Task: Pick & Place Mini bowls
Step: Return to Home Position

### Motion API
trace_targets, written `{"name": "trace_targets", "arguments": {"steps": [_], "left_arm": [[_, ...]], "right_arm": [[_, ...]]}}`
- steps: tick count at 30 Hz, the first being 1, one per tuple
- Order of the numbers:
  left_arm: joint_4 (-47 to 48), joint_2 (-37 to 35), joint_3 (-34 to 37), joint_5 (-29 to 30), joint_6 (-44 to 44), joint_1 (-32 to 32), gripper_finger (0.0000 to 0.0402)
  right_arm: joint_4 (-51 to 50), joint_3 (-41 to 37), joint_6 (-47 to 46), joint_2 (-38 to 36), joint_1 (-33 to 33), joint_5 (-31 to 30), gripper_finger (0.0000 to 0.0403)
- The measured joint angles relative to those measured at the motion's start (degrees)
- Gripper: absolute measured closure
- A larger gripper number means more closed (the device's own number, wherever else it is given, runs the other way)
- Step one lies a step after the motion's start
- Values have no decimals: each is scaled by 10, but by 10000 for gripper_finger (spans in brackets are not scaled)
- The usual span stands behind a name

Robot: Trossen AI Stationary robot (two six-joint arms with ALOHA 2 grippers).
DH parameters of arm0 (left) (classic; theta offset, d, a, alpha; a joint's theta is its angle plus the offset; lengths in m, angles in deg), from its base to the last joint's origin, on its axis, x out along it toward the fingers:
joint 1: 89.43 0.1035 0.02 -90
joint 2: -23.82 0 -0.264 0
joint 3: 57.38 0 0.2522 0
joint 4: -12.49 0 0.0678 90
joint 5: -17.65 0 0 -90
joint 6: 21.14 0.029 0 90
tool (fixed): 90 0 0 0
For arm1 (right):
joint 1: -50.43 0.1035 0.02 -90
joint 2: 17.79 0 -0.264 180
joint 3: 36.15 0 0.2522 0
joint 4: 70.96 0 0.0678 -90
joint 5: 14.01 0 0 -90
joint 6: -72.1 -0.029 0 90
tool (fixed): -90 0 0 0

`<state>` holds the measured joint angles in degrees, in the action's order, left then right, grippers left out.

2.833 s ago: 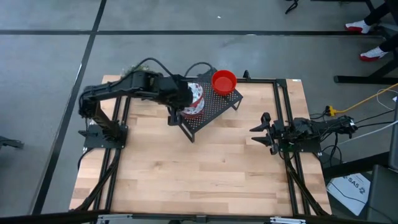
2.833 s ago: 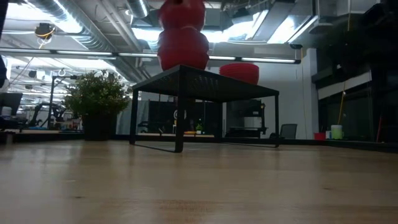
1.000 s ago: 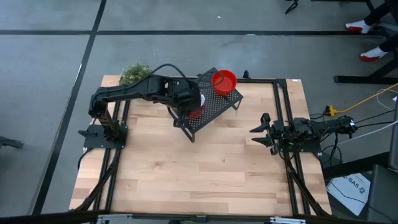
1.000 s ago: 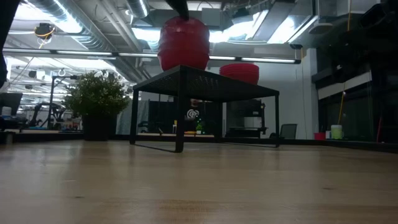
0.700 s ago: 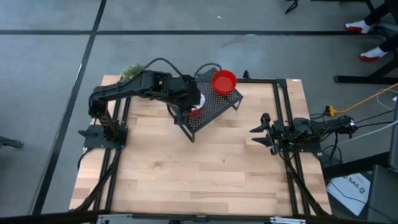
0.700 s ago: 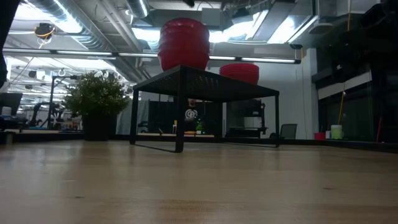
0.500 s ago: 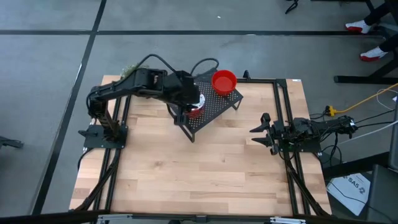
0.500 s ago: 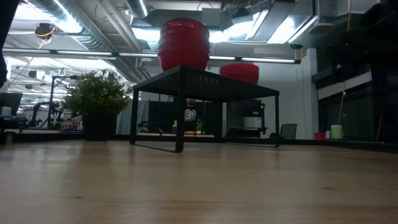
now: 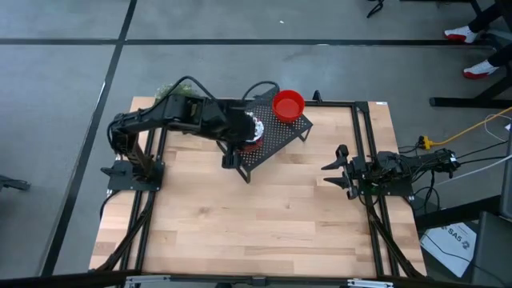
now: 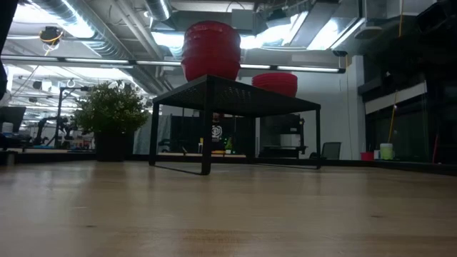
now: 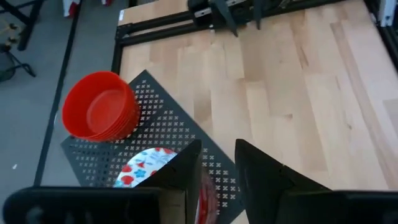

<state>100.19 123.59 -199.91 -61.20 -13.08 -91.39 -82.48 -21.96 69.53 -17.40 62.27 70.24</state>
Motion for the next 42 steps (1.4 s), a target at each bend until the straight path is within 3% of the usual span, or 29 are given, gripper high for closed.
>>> {"name": "trace_targets", "arguments": {"steps": [7,14,19,26,34,42], "left_arm": [[-18,-2,11,1,6,-34,307],[-104,-14,120,3,-19,-56,311],[-189,-38,245,-3,-54,-59,308],[-349,-142,466,6,-96,-44,308],[-478,-299,710,27,-168,-43,308],[-572,-483,908,32,-211,-87,310]], "right_arm": [[0,0,-1,0,0,0,224],[0,0,-2,0,0,0,224],[0,0,-2,0,0,0,224],[0,0,-3,0,0,-1,224],[0,0,-1,0,0,-1,224],[0,0,-2,0,0,-1,224]]}}
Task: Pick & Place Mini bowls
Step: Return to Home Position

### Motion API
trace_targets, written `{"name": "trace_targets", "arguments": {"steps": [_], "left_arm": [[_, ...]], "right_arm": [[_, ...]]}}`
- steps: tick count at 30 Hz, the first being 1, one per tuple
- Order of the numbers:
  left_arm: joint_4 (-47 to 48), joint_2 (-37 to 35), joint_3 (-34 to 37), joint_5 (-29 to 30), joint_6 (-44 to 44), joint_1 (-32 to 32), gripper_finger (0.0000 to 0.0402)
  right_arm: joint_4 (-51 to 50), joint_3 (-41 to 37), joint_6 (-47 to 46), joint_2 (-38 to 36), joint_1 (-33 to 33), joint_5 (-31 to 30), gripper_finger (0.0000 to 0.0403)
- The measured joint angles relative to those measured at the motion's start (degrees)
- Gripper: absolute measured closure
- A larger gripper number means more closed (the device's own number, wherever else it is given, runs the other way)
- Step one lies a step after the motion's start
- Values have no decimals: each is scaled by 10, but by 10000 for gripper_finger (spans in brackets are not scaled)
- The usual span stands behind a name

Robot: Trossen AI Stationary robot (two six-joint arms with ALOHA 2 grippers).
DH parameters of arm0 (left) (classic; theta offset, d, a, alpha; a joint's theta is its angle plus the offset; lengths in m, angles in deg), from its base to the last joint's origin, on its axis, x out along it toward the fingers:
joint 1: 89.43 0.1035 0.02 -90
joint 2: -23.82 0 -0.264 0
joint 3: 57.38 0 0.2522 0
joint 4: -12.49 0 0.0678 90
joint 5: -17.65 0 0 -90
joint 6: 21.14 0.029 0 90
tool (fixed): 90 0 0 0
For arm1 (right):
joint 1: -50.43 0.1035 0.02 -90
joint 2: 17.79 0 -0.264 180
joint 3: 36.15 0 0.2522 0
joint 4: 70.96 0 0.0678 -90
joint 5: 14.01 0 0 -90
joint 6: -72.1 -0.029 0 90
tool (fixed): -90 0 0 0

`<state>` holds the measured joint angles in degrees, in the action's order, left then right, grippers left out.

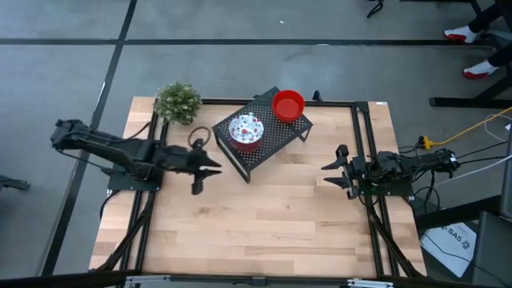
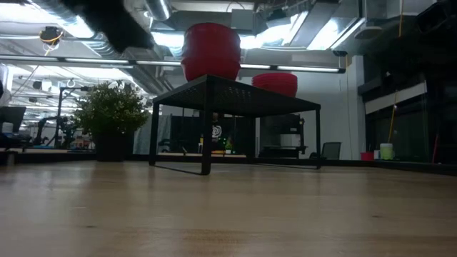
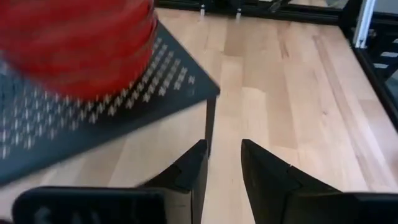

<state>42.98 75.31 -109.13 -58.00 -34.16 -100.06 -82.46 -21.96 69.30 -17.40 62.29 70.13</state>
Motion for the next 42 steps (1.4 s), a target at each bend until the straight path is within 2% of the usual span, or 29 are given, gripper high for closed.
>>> {"name": "trace_targets", "arguments": {"steps": [6,13,16,25,31,37,42], "left_arm": [[-8,-110,106,27,-43,-19,308],[-20,-224,208,26,-41,-25,309],[-29,-268,241,7,-18,-25,311],[-50,-417,294,-6,21,-23,307],[-14,-511,315,-3,54,-23,311],[-40,-515,330,-5,90,-9,307],[-99,-515,342,-7,131,15,309]], "right_arm": [[0,0,0,0,0,0,224],[0,0,1,0,0,0,224],[0,0,0,0,0,0,224],[0,0,1,0,0,0,224],[0,0,1,0,0,0,224],[0,0,1,0,0,0,224],[0,0,1,0,0,0,224]]}}
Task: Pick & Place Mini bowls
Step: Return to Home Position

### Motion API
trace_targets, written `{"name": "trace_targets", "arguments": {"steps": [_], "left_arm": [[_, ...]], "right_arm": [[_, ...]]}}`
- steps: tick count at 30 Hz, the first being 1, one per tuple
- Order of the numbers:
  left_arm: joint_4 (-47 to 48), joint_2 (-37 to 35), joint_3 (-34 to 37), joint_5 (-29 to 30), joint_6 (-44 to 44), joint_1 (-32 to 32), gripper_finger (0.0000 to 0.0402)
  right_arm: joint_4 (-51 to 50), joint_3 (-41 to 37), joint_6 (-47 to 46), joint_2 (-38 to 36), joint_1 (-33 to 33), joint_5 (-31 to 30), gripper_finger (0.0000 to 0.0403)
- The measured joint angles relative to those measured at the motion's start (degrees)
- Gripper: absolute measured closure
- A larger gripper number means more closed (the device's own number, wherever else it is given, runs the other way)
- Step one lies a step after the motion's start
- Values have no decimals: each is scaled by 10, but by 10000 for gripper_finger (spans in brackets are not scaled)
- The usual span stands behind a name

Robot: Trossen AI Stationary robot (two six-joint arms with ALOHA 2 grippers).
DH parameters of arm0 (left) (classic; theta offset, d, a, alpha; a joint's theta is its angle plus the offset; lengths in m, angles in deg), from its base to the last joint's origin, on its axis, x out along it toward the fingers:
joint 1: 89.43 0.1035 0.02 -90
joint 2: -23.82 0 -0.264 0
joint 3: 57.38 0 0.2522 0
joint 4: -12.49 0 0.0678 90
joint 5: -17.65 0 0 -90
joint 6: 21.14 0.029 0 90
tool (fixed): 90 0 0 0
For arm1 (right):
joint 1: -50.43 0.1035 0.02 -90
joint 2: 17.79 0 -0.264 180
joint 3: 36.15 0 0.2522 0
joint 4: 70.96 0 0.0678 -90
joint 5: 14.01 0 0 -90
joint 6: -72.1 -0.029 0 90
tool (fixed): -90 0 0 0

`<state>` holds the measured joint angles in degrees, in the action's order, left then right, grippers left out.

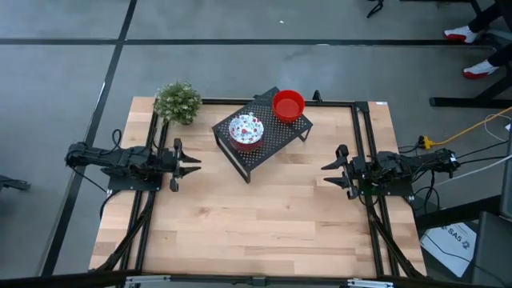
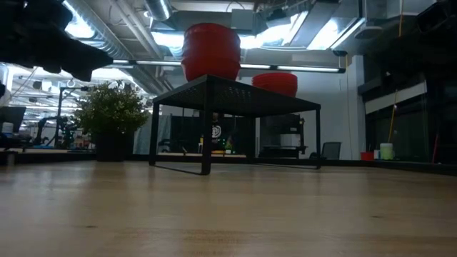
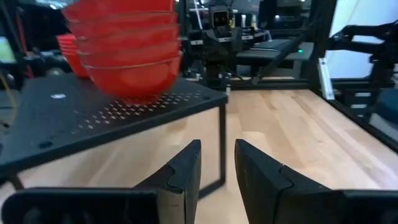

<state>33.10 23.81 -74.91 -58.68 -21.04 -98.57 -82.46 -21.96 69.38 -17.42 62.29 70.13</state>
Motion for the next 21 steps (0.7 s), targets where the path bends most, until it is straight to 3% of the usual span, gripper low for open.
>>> {"name": "trace_targets", "arguments": {"steps": [11,21], "left_arm": [[-17,0,7,-18,83,74,307],[-46,0,9,-14,87,104,310]], "right_arm": [[0,0,0,0,0,0,224],[0,0,0,0,0,0,224]]}}
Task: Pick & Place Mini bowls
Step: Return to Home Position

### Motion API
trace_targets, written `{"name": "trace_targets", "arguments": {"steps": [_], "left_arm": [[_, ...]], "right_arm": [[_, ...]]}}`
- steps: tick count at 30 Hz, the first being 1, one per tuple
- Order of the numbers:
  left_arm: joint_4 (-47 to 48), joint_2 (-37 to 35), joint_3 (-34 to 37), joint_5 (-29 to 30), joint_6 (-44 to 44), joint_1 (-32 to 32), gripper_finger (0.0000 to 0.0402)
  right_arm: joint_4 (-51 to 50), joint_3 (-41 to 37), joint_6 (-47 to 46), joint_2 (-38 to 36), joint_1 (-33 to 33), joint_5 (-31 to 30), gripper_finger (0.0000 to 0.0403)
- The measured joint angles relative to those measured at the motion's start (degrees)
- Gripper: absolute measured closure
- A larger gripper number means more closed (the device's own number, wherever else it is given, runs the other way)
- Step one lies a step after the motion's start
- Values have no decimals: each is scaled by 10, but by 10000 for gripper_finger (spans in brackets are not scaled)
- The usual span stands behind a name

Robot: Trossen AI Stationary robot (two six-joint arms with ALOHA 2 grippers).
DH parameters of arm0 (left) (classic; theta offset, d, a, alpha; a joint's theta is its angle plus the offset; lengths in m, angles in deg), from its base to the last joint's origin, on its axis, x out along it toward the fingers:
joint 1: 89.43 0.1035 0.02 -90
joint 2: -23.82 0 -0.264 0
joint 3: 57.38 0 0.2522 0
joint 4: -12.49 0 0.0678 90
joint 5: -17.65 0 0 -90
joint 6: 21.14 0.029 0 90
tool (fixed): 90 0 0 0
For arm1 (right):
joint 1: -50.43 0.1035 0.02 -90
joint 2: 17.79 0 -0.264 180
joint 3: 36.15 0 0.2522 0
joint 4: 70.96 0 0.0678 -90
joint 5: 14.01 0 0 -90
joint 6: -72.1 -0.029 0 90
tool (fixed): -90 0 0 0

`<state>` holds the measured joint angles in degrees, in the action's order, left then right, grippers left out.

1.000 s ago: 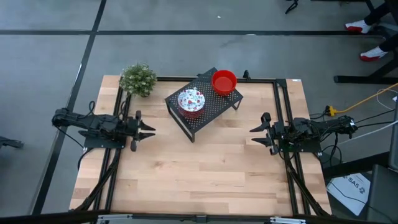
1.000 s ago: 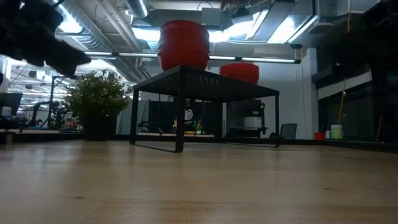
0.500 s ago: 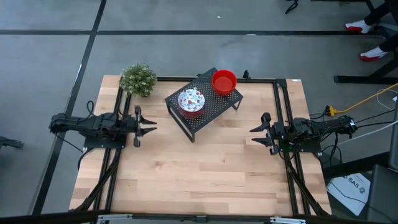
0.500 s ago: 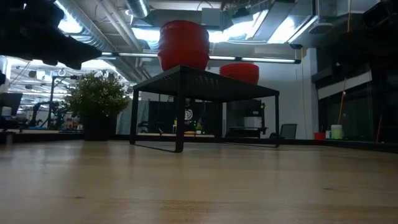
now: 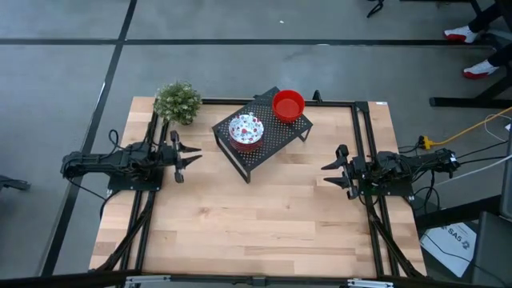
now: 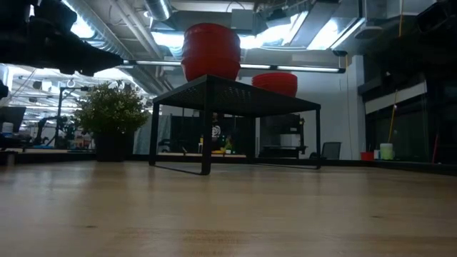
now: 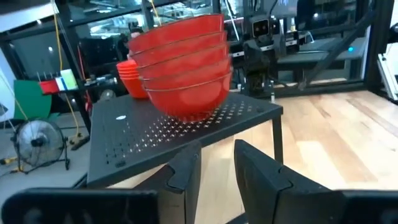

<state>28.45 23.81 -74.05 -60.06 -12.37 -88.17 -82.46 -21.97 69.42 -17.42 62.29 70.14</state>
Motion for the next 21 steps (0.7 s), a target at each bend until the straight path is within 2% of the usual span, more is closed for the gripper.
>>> {"name": "trace_targets", "arguments": {"steps": [21], "left_arm": [[9,1,0,0,0,0,307]], "right_arm": [[0,0,0,0,0,0,224]]}}
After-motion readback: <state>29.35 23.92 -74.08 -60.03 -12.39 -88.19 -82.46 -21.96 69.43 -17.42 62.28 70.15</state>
